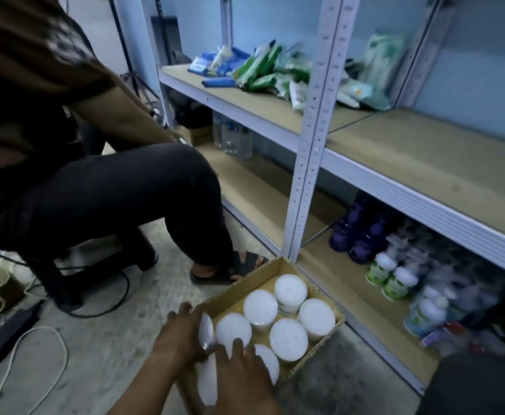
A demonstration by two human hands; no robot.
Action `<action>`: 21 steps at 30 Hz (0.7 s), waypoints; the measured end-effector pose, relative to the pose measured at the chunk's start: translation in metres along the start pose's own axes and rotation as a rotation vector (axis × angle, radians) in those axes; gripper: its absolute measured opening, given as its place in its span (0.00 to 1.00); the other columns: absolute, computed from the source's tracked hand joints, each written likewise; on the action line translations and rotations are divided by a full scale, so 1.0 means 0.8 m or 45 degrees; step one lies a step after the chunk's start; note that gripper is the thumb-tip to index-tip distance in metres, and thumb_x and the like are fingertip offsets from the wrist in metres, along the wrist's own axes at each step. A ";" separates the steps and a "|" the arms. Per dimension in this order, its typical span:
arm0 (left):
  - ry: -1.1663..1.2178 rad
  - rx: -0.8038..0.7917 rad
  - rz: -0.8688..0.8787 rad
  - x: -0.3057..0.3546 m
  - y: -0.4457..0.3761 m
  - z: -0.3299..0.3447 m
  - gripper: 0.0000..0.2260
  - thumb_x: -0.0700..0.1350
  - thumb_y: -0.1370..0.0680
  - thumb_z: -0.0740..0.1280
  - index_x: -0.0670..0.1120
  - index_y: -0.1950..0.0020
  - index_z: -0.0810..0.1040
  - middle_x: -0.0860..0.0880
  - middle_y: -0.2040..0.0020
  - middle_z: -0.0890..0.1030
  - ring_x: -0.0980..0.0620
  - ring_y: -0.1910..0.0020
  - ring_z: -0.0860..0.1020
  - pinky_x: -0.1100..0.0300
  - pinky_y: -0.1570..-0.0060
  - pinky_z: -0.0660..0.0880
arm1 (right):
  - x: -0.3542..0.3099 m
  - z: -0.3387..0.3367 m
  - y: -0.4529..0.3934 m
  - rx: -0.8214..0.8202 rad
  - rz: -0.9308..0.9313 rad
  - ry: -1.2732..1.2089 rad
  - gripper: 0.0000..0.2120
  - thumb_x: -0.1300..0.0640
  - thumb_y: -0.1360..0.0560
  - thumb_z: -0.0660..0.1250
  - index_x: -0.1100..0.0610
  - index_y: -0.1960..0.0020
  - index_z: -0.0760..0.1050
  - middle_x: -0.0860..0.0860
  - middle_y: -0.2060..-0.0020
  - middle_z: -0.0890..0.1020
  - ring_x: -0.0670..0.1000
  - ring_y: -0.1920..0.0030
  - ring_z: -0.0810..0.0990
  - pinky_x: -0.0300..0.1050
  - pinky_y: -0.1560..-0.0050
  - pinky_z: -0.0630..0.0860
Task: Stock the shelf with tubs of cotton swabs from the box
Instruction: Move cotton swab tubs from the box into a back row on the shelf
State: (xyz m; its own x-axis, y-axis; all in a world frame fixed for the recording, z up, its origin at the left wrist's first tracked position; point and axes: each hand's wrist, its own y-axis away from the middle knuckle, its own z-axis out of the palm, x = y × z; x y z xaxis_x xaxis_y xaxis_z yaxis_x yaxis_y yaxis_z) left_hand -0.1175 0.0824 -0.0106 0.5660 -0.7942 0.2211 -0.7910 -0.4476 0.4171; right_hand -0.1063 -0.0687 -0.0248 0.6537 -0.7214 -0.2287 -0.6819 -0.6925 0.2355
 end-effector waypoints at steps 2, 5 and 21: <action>-0.040 0.001 0.042 0.019 0.013 -0.037 0.42 0.56 0.32 0.73 0.55 0.23 0.57 0.49 0.28 0.62 0.45 0.33 0.67 0.52 0.38 0.73 | 0.013 -0.047 0.000 -0.031 0.082 -0.097 0.26 0.43 0.30 0.74 0.49 0.34 0.75 0.57 0.38 0.73 0.63 0.41 0.76 0.61 0.47 0.77; -0.101 0.048 0.139 0.060 0.036 -0.097 0.42 0.54 0.34 0.74 0.56 0.23 0.59 0.50 0.27 0.62 0.45 0.33 0.68 0.52 0.37 0.73 | 0.049 -0.129 0.019 -0.101 0.081 -0.136 0.32 0.44 0.24 0.68 0.54 0.27 0.62 0.53 0.30 0.63 0.62 0.32 0.66 0.58 0.38 0.71; -0.365 0.395 1.222 0.488 0.196 -0.304 0.40 0.60 0.40 0.76 0.58 0.30 0.67 0.52 0.37 0.71 0.47 0.40 0.74 0.52 0.40 0.74 | 0.274 -0.509 0.288 0.494 0.570 0.130 0.32 0.27 0.33 0.58 0.44 0.36 0.71 0.54 0.37 0.77 0.61 0.40 0.76 0.56 0.45 0.76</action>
State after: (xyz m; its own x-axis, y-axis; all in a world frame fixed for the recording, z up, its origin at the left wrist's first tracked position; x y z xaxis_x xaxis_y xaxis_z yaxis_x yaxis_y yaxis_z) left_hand 0.0360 -0.1978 0.3551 -0.3747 -0.9212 0.1053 -0.9266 0.3682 -0.0763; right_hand 0.0133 -0.3872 0.3637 0.2903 -0.9527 -0.0902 -0.9557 -0.2838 -0.0783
